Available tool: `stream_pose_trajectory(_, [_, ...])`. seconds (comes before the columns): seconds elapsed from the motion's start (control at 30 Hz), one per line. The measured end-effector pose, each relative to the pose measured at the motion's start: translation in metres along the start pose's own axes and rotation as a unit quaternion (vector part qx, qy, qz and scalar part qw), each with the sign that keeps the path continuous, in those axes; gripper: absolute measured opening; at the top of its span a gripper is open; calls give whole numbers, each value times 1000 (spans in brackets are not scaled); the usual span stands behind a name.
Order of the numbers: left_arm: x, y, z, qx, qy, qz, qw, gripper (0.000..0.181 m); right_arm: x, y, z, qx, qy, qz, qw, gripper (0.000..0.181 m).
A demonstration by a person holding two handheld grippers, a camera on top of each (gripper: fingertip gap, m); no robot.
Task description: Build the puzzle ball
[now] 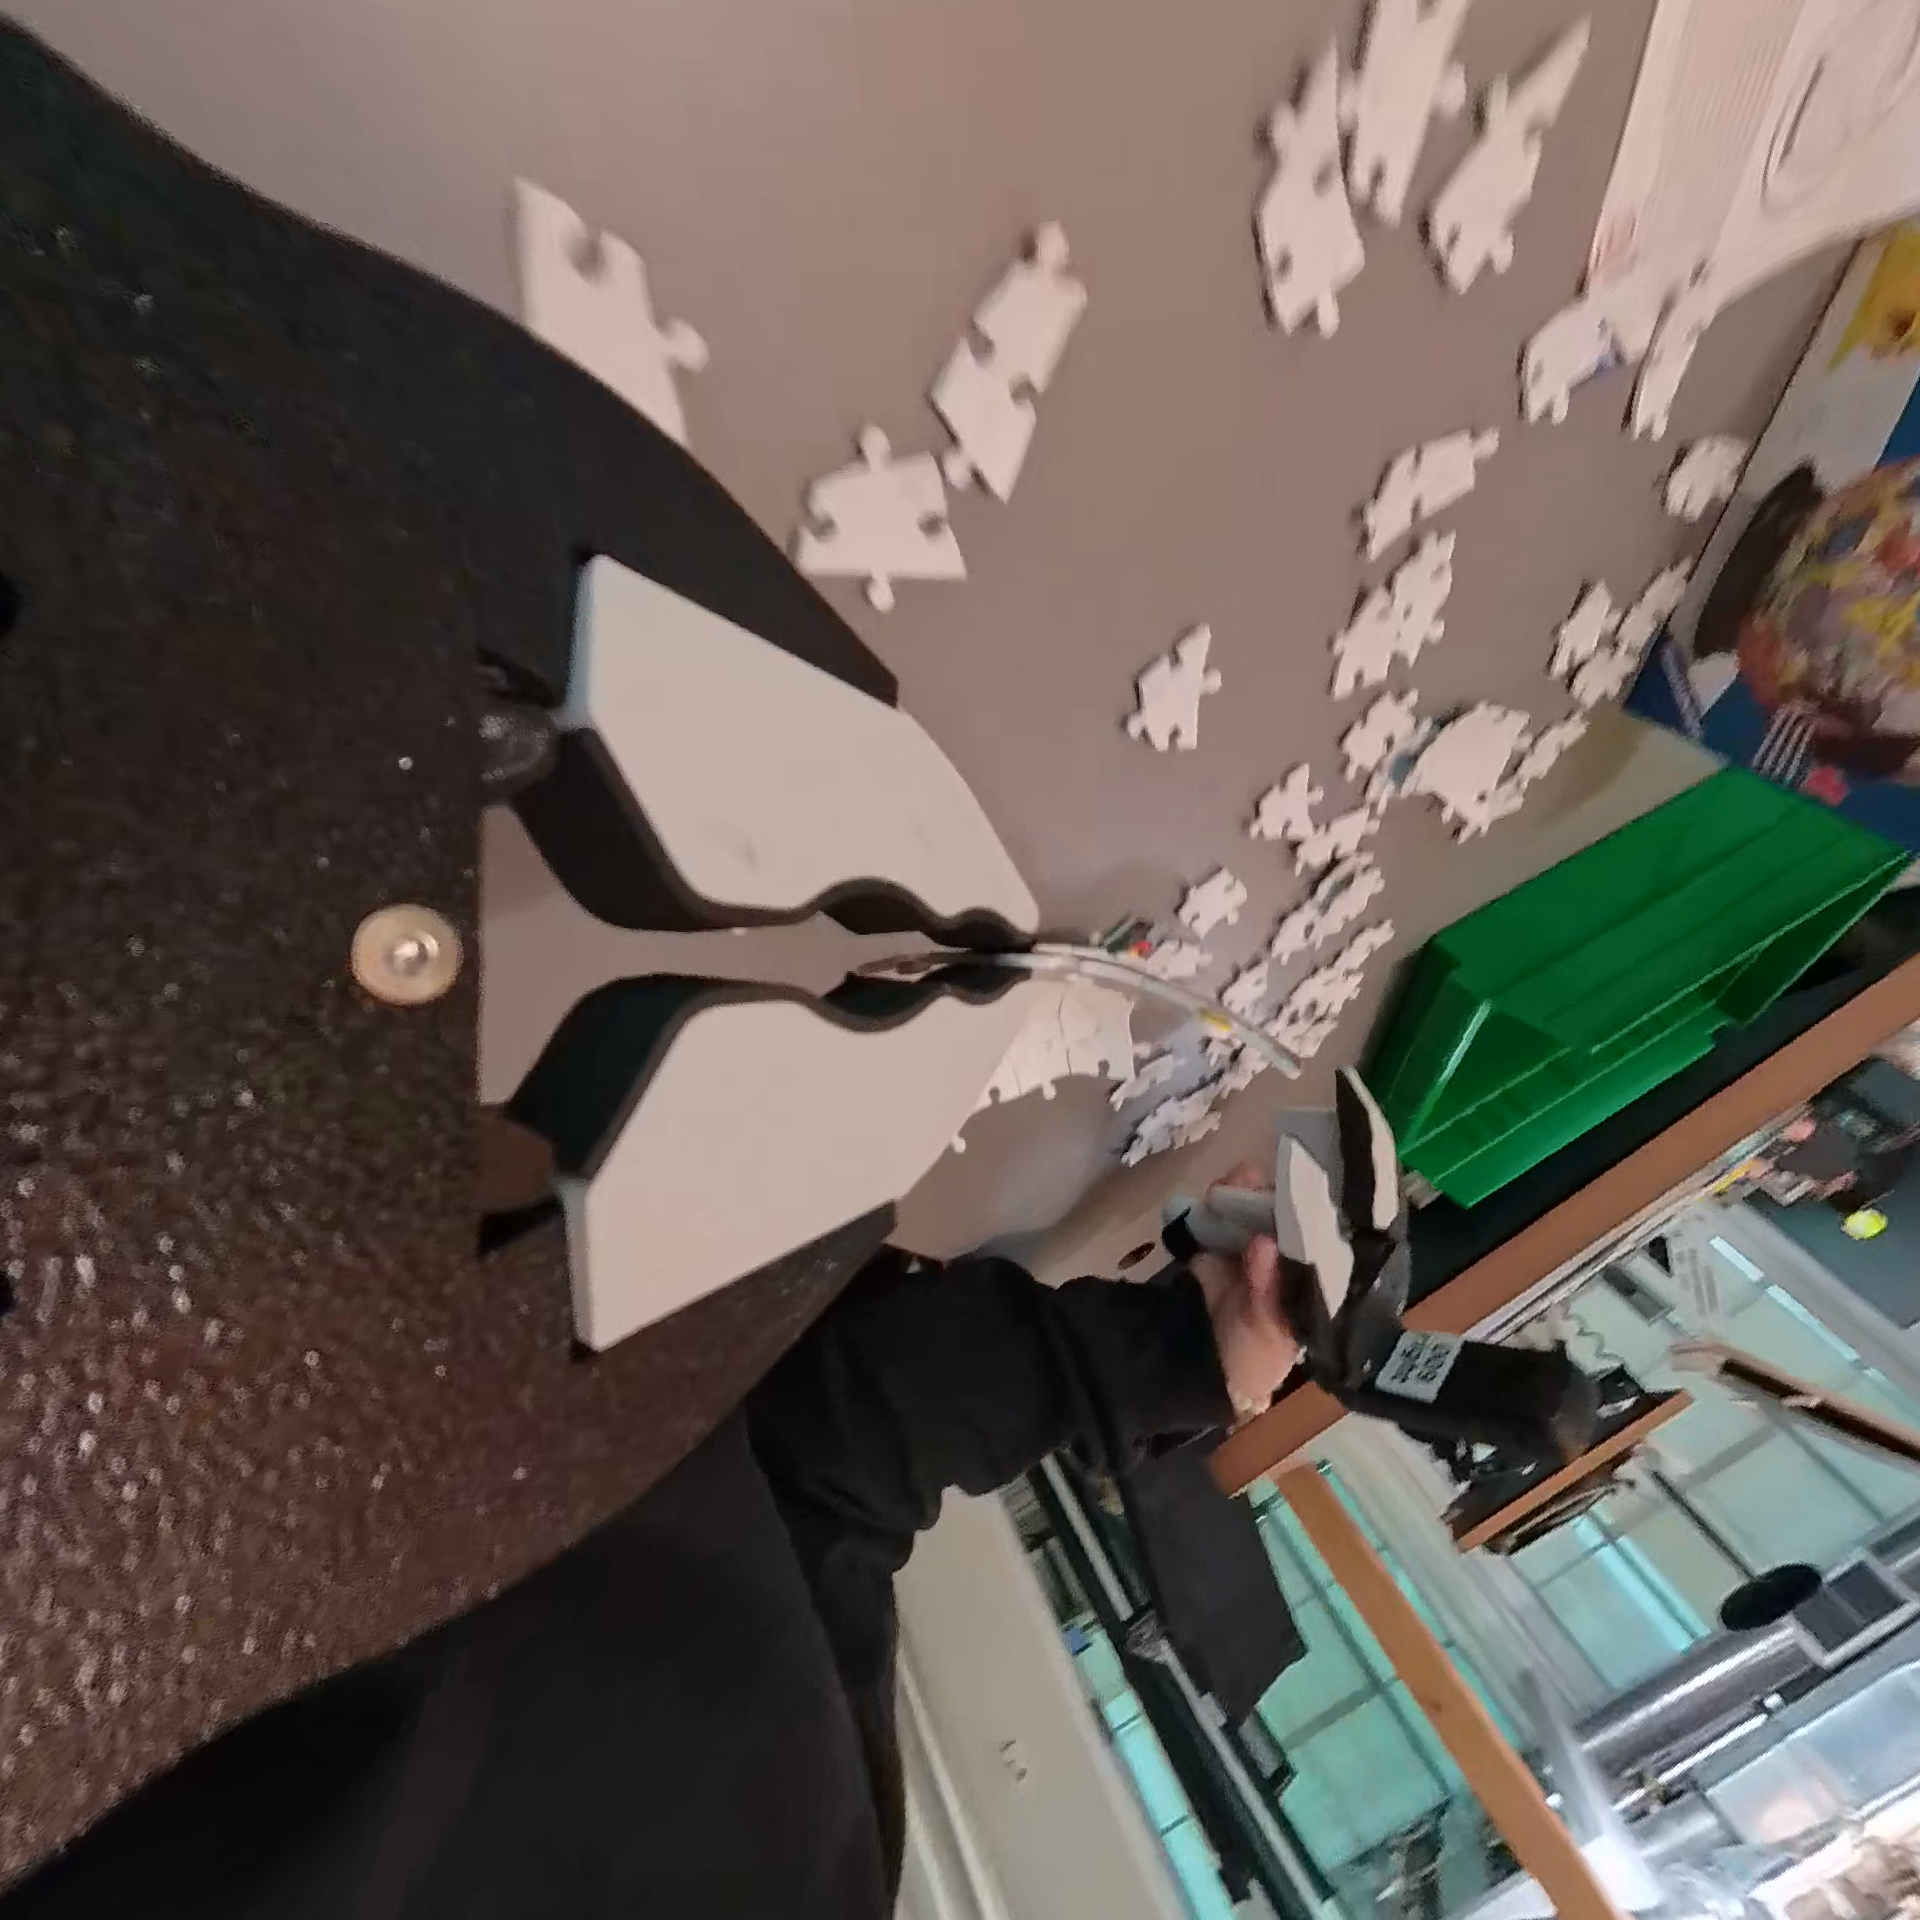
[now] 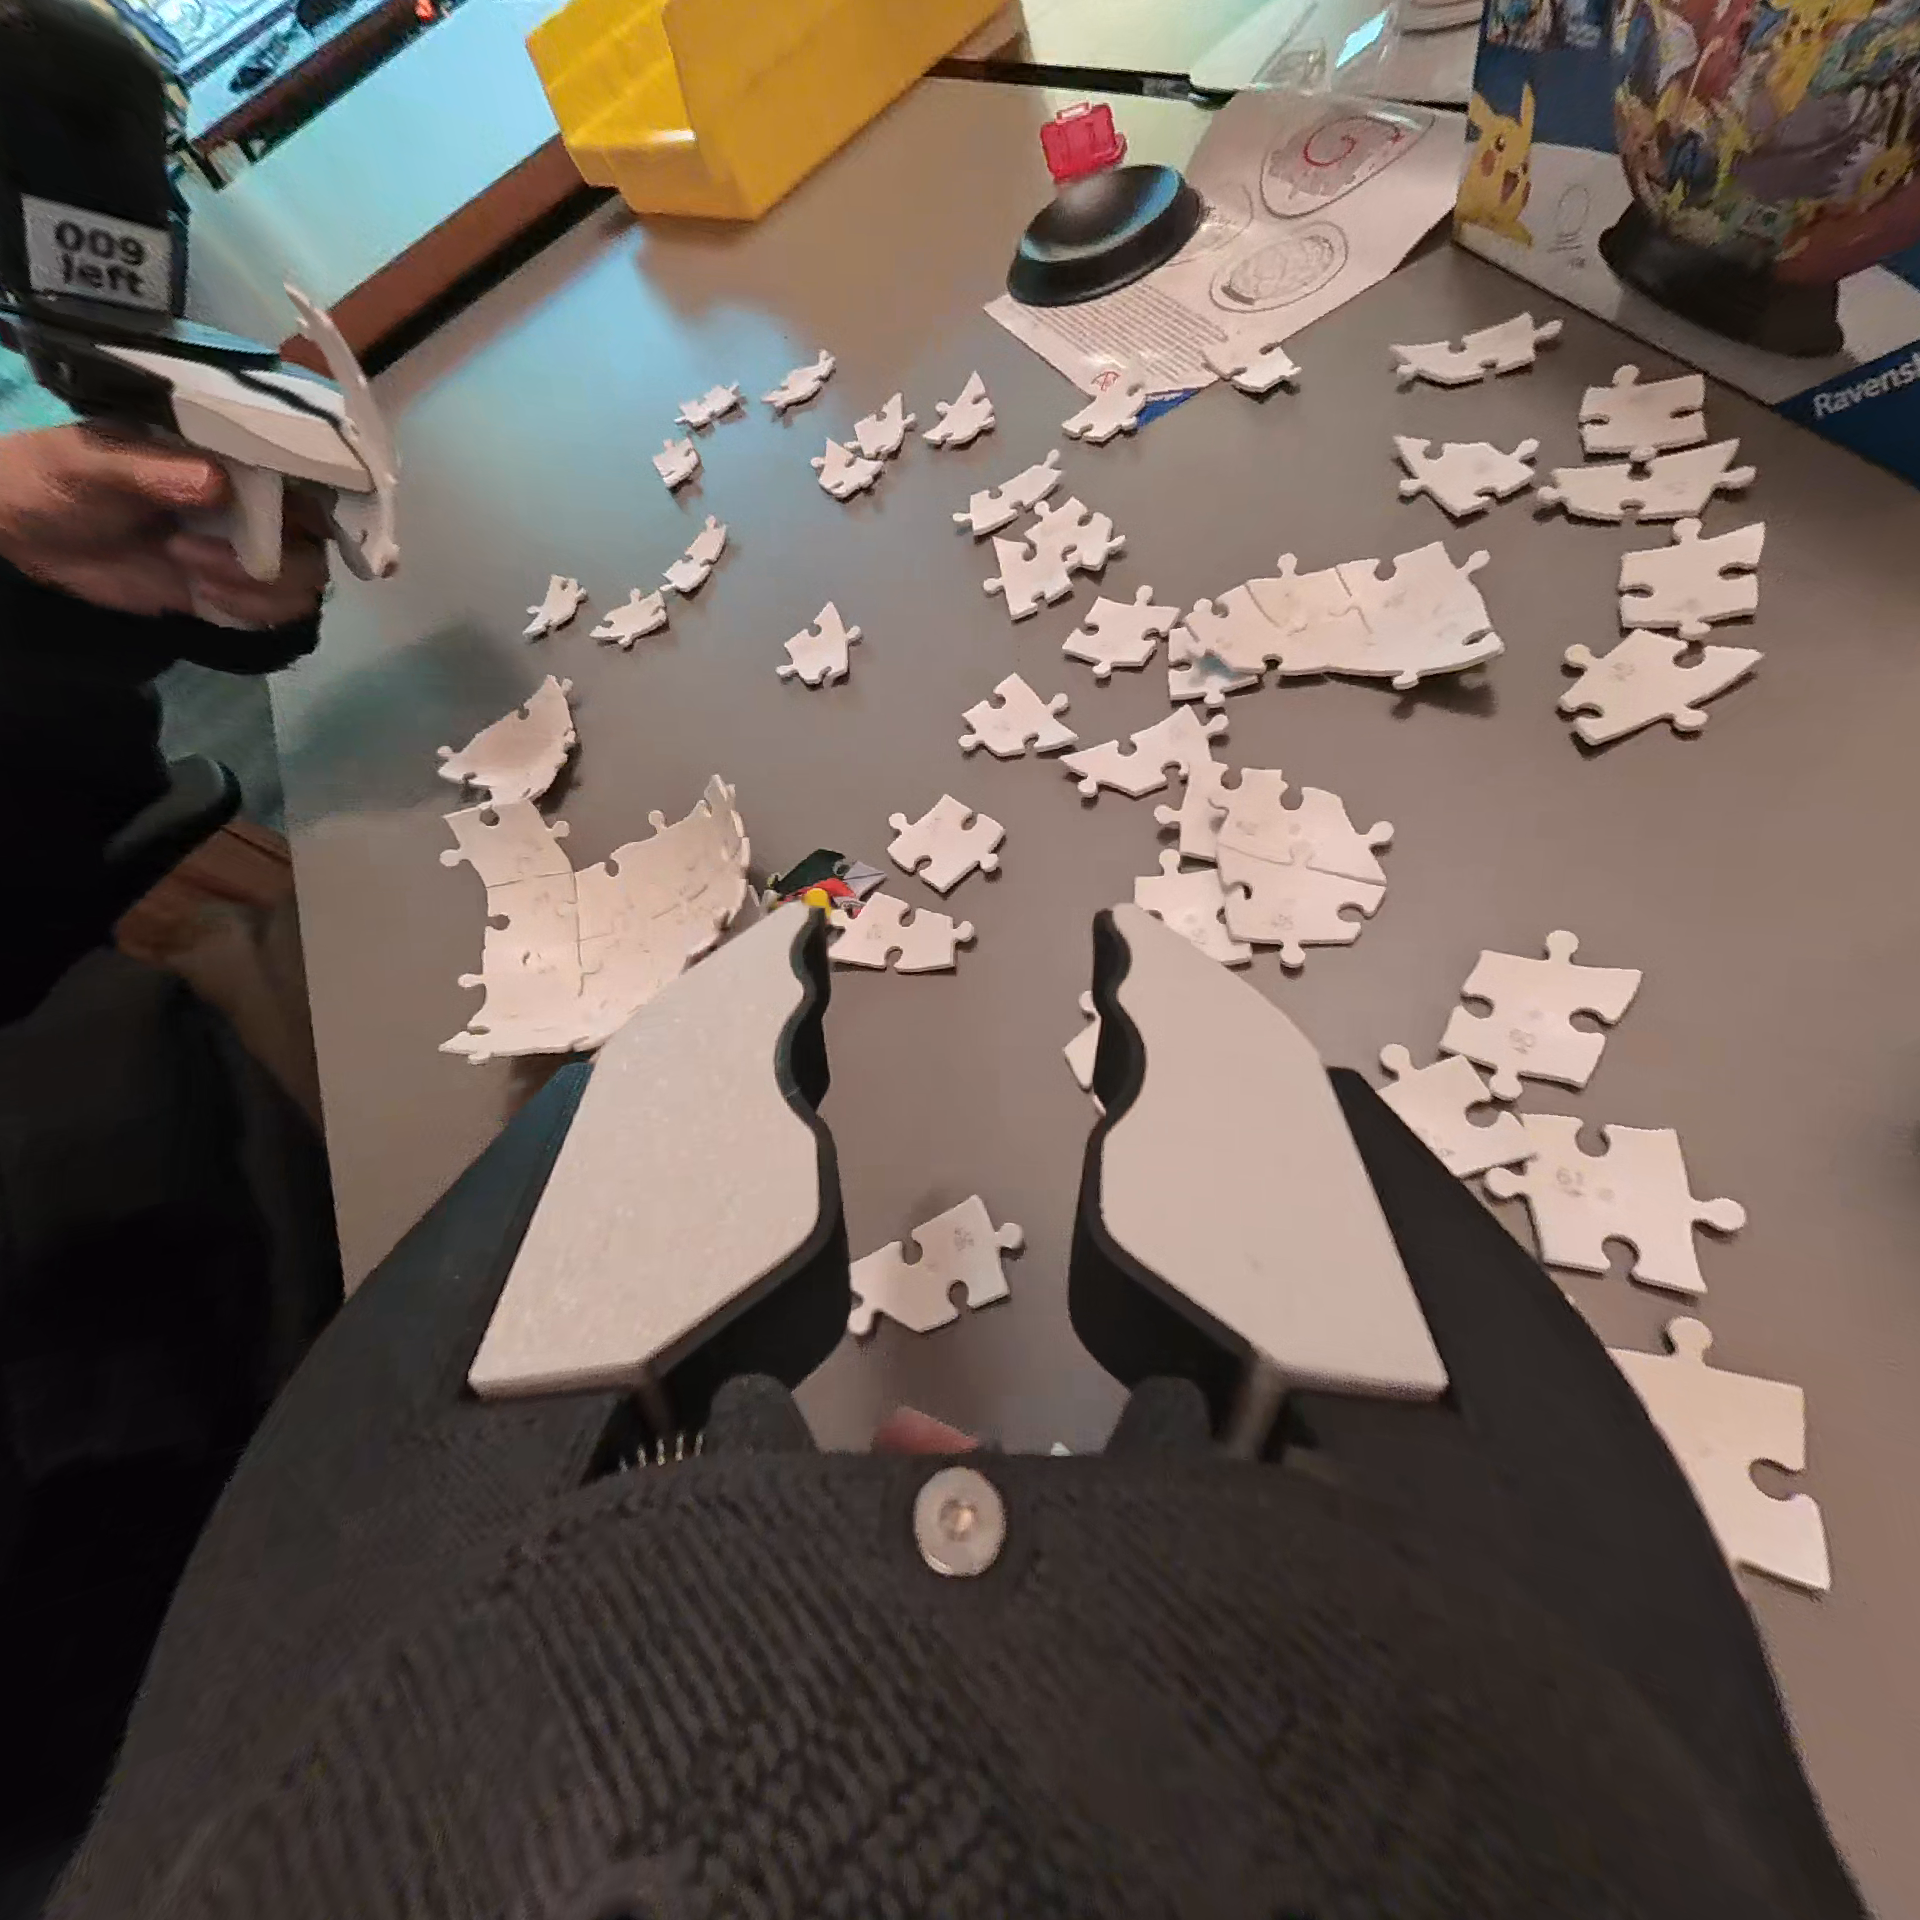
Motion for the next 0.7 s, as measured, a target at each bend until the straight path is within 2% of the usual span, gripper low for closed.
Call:
stream_pose_trajectory(0.2, [-23,53,1,59,19,30,998,2,10,11,1,11,-5,-32,999,49])
stream_pose_trajectory(0.33, [-32,73,2,85,21,44,995,2,26,20,-17,-27,-6,-71,997,48])
stream_pose_trajectory(0.47, [-39,81,-7,83,1,74,994,2,42,36,-37,-70,-1,-115,991,47])
stream_pose_trajectory(0.57, [-49,77,-26,55,-28,118,991,2,48,46,-40,-66,-3,-126,990,48])
stream_pose_trajectory(0.7, [-56,66,-37,61,-19,125,990,2,50,34,-56,-107,-17,-111,988,47])
Point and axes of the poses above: each gripper's, where its closed fingertips meet, y out along the fingers, z out of its underside, x = y × z across the jaws, the point moved 2 cm from there along -y, back along the fingers, and after that the axes turned 11 degrees about -y, right-handed, at the moved point
